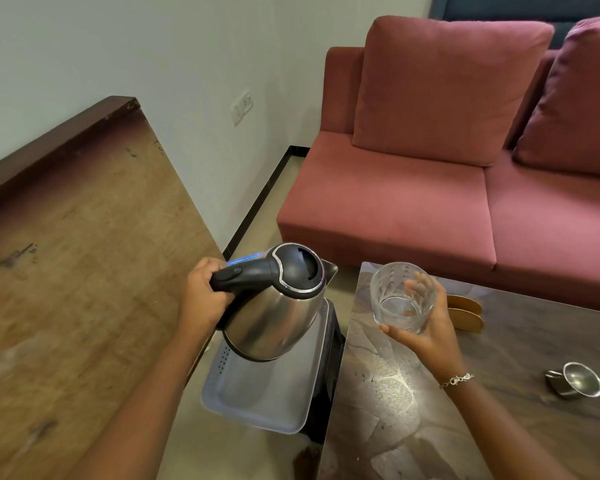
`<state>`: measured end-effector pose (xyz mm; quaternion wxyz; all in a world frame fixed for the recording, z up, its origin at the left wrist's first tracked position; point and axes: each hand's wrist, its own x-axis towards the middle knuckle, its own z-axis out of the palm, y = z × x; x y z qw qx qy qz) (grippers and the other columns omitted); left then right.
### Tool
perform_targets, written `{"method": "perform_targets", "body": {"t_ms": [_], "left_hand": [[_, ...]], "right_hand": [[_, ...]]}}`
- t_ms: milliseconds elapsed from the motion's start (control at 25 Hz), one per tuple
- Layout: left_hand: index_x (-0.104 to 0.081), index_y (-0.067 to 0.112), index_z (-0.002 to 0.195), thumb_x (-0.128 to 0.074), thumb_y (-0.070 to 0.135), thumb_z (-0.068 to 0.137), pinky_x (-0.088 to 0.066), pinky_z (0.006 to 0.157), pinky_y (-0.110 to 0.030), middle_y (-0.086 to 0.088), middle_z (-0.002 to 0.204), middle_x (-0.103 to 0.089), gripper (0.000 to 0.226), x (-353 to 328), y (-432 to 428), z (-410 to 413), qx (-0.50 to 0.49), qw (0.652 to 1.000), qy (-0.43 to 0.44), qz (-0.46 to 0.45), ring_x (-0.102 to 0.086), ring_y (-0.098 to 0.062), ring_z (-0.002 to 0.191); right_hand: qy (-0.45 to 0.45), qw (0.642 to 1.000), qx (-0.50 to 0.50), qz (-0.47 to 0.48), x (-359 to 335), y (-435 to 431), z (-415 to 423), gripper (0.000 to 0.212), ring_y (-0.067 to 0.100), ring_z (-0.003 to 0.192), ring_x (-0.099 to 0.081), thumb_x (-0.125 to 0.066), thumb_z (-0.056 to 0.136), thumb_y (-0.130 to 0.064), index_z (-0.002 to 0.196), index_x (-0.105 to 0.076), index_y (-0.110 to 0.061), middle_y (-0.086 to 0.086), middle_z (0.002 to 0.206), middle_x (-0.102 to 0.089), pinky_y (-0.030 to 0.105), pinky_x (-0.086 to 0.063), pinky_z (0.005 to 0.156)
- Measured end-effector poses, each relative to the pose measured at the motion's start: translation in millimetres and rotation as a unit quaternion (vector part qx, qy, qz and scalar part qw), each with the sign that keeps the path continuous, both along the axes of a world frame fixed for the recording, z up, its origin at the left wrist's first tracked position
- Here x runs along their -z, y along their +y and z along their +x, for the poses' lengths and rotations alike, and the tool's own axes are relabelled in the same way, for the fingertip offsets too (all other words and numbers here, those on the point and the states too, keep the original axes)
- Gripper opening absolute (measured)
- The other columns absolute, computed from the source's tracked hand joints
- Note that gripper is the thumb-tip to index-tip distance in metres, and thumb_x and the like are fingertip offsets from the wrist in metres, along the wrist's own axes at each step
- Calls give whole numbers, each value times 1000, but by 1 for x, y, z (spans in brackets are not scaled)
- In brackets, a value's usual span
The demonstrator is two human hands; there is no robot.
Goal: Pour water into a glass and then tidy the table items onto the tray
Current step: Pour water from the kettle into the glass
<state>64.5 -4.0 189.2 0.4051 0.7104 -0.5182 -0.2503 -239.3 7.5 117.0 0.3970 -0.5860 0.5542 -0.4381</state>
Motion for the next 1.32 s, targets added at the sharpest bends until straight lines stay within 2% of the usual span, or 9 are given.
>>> {"method": "perform_targets", "body": {"t_ms": [120, 280, 360, 440, 520, 600, 800, 1040, 1320], "left_hand": [[-54, 5, 75, -55, -23, 67, -35, 59, 1, 12, 77, -46, 30, -27, -5, -15, 12, 998, -39, -43, -43, -1, 68], [-57, 9, 78, -63, -4, 68, -32, 58, -2, 7, 77, -48, 18, -55, -16, -30, 29, 988, -111, -103, -46, -12, 69], [-59, 3, 84, -65, -5, 69, -31, 58, -4, -1, 86, -50, 17, -67, -19, -39, 36, 981, -154, -116, -48, -16, 77], [-59, 1, 87, -65, -7, 68, -31, 59, -11, -6, 92, -50, 21, -80, -19, -49, 50, 971, -190, -137, -47, -19, 82], [-58, 1, 87, -62, -10, 67, -35, 63, -23, -12, 96, -52, 23, -92, -17, -61, 64, 961, -217, -160, -49, -23, 83], [-58, -1, 85, -56, -14, 65, -38, 68, -33, -16, 98, -53, 24, -103, -17, -71, 73, 952, -237, -179, -52, -29, 85], [-56, -1, 79, -42, 5, 55, -44, 64, -41, -13, 95, -54, 28, -122, -8, -101, 130, 928, -276, -213, -53, -31, 79], [-56, -1, 79, -42, 3, 56, -40, 59, -38, -15, 96, -53, 28, -137, -1, -126, 164, 904, -327, -224, -52, -35, 75], [-55, 0, 78, -44, -2, 57, -33, 58, -33, -17, 94, -53, 25, -150, 1, -140, 192, 877, -362, -253, -50, -34, 73]], "right_hand": [[7, 1000, -5, -4, -2, 8, -8, 106, 11, 117, -46, -80, 43, -52, 129, -23, -30, -25, 118, -42, 30, -41, 98], [8, 1000, -5, -4, -2, 16, -21, 99, 6, 114, -47, -87, 52, -29, 128, -23, -30, -15, 119, -46, 38, -42, 102], [6, 1000, -4, -4, -4, 20, -26, 95, -4, 114, -47, -80, 49, -41, 125, -24, -35, -21, 120, -43, 33, -42, 100], [7, 1000, -2, -2, -5, 23, -30, 94, -8, 113, -46, -84, 51, -34, 124, -24, -35, -22, 120, -42, 32, -42, 100], [7, 1000, -1, -6, -5, 27, -35, 93, 2, 113, -46, -86, 57, -13, 126, -24, -31, -16, 120, -44, 35, -41, 103], [11, 1000, -3, -13, -6, 31, -39, 92, 7, 114, -45, -84, 58, -8, 125, -25, -29, -8, 122, -44, 36, -41, 104], [9, 1000, -7, -4, -10, 40, -50, 92, 10, 119, -45, -82, 54, -25, 126, -25, -31, -5, 126, -43, 35, -41, 104], [10, 1000, -9, -1, -9, 52, -60, 87, 10, 120, -44, -82, 54, -24, 120, -27, -40, -15, 121, -43, 34, -41, 103], [20, 1000, -17, 7, -5, 60, -68, 92, 16, 120, -46, -84, 57, -19, 129, -27, -25, -2, 126, -44, 40, -42, 103]]}}
